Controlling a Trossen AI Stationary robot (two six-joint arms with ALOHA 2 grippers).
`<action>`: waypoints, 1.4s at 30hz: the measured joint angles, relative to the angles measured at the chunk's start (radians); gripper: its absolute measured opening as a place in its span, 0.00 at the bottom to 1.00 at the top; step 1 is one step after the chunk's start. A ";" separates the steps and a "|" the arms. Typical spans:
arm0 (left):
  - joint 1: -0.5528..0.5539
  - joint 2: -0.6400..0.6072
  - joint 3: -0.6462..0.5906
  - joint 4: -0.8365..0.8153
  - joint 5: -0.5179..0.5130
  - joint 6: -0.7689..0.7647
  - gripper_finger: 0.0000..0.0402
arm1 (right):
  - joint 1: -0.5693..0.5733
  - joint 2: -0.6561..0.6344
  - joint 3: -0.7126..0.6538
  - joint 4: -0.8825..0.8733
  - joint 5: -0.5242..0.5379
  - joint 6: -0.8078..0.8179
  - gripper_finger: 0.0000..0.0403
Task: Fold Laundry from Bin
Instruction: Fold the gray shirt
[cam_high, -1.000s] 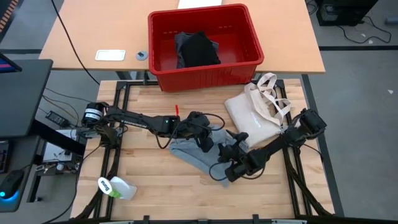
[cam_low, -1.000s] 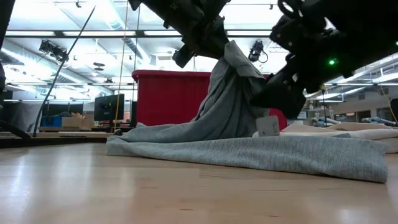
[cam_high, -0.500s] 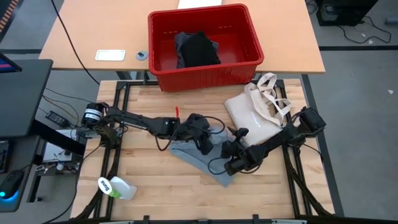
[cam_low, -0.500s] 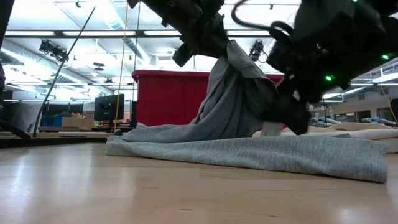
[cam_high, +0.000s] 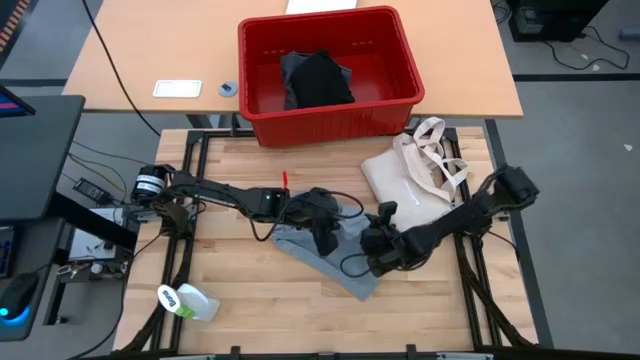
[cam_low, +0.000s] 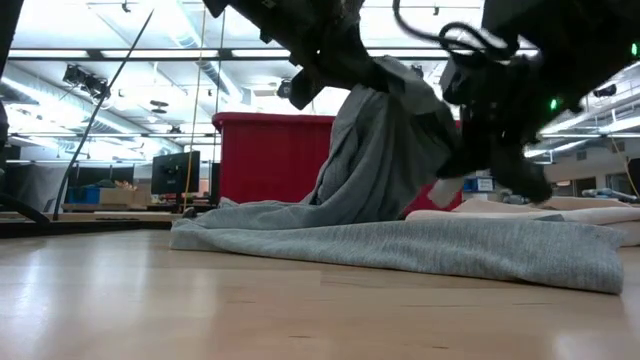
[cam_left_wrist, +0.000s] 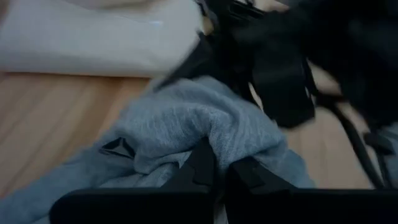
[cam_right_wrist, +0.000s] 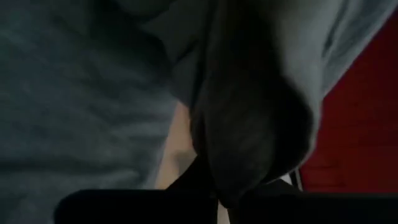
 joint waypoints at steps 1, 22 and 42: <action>-0.001 0.000 0.000 0.001 0.018 0.013 0.03 | 0.000 -0.027 0.000 -0.018 -0.008 -0.020 0.03; -0.080 0.061 0.000 0.174 0.081 0.077 0.03 | -0.005 -0.322 0.000 -0.338 -0.238 -0.184 0.04; -0.082 0.303 0.000 0.509 0.081 0.110 0.03 | 0.016 -0.302 0.001 -0.554 -0.417 -0.165 0.11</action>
